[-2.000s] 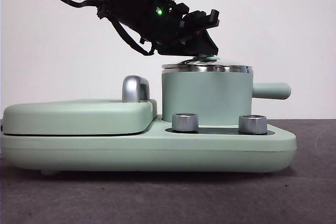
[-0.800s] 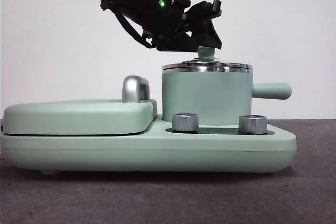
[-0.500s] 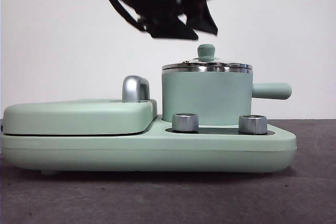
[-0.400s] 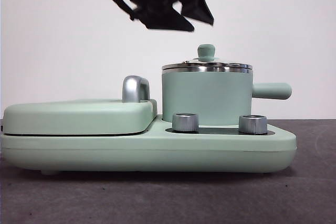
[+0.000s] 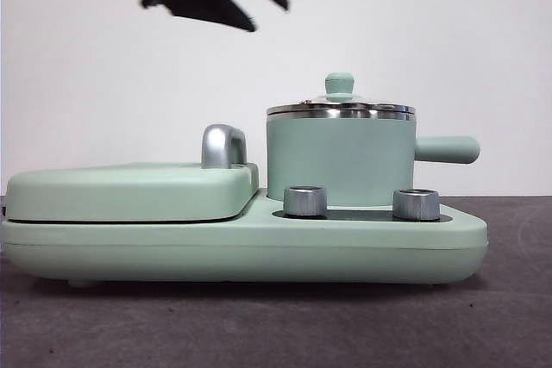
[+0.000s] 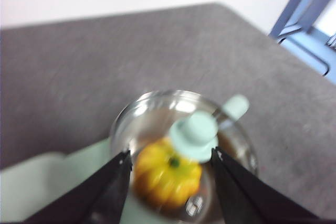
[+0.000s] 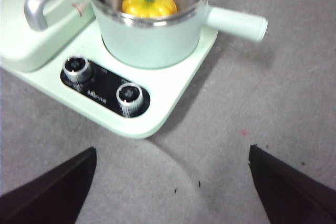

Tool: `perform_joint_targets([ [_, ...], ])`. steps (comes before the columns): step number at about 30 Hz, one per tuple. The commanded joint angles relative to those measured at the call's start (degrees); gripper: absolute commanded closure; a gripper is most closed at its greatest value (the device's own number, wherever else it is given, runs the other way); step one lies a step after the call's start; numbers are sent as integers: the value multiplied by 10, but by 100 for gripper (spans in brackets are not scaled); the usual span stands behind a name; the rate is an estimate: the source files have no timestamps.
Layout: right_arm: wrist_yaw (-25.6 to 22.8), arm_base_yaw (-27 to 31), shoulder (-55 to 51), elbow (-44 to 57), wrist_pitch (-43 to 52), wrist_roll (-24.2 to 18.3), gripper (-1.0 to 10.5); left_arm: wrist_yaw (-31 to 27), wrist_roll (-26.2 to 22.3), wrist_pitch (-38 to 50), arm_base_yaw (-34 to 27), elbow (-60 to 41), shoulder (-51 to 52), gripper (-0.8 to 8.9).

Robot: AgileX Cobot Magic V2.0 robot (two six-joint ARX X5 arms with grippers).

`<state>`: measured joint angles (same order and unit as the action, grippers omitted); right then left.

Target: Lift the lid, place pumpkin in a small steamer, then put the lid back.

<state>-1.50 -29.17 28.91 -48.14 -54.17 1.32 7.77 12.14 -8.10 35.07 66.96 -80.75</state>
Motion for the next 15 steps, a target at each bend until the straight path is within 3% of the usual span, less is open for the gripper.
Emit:
perform_joint_targets([
  [1,0,-3,7,-2,19,-1,499,2,10,-20,-11,-7,23,563],
  [15,24,-3,89,-2,92,-1,499,-1,10,-129,-80,-137,213,564],
])
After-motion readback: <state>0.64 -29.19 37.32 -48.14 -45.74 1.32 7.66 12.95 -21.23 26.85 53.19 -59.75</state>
